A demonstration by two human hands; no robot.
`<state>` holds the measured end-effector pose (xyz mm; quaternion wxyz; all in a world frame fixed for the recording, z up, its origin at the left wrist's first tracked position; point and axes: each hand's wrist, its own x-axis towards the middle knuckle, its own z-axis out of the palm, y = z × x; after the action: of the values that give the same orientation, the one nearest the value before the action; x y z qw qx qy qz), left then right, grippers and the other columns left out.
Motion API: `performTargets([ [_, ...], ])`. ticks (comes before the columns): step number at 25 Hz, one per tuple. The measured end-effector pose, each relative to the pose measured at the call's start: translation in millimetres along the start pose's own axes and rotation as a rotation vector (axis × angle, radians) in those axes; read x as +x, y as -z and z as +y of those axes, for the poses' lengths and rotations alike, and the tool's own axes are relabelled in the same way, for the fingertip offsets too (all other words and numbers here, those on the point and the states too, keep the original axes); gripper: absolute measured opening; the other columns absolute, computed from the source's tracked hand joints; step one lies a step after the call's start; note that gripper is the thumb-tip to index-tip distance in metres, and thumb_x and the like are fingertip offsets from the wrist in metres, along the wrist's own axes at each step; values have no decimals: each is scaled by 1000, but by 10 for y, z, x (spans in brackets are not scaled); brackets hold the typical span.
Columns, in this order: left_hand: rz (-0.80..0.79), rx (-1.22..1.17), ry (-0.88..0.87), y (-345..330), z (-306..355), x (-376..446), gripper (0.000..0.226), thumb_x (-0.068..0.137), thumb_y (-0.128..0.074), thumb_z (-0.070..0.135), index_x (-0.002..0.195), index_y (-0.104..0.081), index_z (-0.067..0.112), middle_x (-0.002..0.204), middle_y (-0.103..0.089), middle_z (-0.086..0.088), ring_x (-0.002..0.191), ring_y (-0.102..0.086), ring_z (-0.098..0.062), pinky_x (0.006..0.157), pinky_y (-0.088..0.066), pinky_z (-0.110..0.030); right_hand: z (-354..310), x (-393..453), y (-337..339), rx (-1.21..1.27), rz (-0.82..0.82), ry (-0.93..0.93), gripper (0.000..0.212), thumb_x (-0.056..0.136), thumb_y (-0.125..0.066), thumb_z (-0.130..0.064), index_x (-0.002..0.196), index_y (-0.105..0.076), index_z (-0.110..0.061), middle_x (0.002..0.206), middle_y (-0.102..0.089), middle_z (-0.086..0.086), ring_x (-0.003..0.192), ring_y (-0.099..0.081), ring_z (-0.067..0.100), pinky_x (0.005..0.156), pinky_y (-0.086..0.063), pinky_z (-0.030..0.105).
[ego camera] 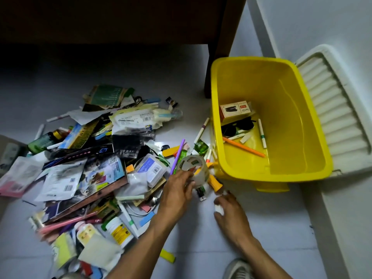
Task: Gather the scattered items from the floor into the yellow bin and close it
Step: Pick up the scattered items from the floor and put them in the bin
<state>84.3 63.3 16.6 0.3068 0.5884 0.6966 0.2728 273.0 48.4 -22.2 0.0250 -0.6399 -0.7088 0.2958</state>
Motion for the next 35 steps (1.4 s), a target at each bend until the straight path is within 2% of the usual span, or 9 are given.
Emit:
performTargets([
  [4,278,-220,-166,440,430,-66,11,90,-63,13,99,-62,19,97,-57,12,89,-58,-11,76,-47,-21,-386,-276,643,622,308,102,18,81,-72,-17,92,-65,-29,99,-63,-11,86,-65,11,66,-51,16],
  [9,215,-177,-410,709,1282,491,16,91,-64,9,107,-68,7,108,-66,-2,95,-63,-24,81,-53,-39,-583,-76,1643,948,682,70,25,85,-75,-12,106,-66,-22,110,-67,13,96,-68,20,67,-52,13],
  [12,106,-139,-419,673,1450,700,28,92,-60,5,120,-67,8,126,-61,-6,109,-62,-24,89,-53,-41,-597,96,1838,885,669,28,35,86,-72,-7,119,-62,-11,120,-63,11,108,-64,18,79,-57,23],
  [16,330,-285,-111,470,1077,462,27,90,-54,16,114,-62,26,113,-55,12,90,-61,-1,70,-52,-13,-499,-61,1513,762,722,170,18,91,-61,-15,104,-65,-27,99,-69,-2,90,-67,13,73,-55,23],
  [21,45,11,292,-88,167,-130,32,91,-54,19,122,-57,27,122,-59,0,108,-59,-18,85,-52,-32,-356,-100,423,253,399,282,31,85,-59,-13,112,-63,-27,112,-69,-2,92,-67,15,73,-53,23],
  [24,-337,274,161,-340,-168,-189,49,94,-48,26,142,-39,31,131,-47,-5,119,-47,-27,89,-44,-35,-225,180,-96,-266,82,158,64,90,-52,-23,150,-28,-28,162,-16,3,134,-40,28,102,-42,37],
  [26,-458,373,62,-439,-252,-115,55,93,-48,33,145,-31,35,132,-40,-5,116,-42,-28,87,-42,-36,-159,324,-197,-412,33,133,62,91,-51,-23,149,-29,-28,159,-18,8,128,-41,33,97,-44,43],
  [31,-298,344,165,-583,-242,-75,39,90,-55,47,121,-51,23,119,-48,-5,111,-47,-27,82,-42,-38,-30,310,-272,-492,32,128,49,91,-57,-30,138,-44,-24,129,-55,8,104,-57,30,85,-47,39],
  [35,-96,188,296,-640,-205,-13,32,86,-66,38,106,-48,21,109,-56,-3,101,-52,-25,73,-41,-35,-108,210,-105,-3,61,-137,30,88,-59,-33,112,-43,-23,103,-67,5,95,-63,30,73,-47,34],
])
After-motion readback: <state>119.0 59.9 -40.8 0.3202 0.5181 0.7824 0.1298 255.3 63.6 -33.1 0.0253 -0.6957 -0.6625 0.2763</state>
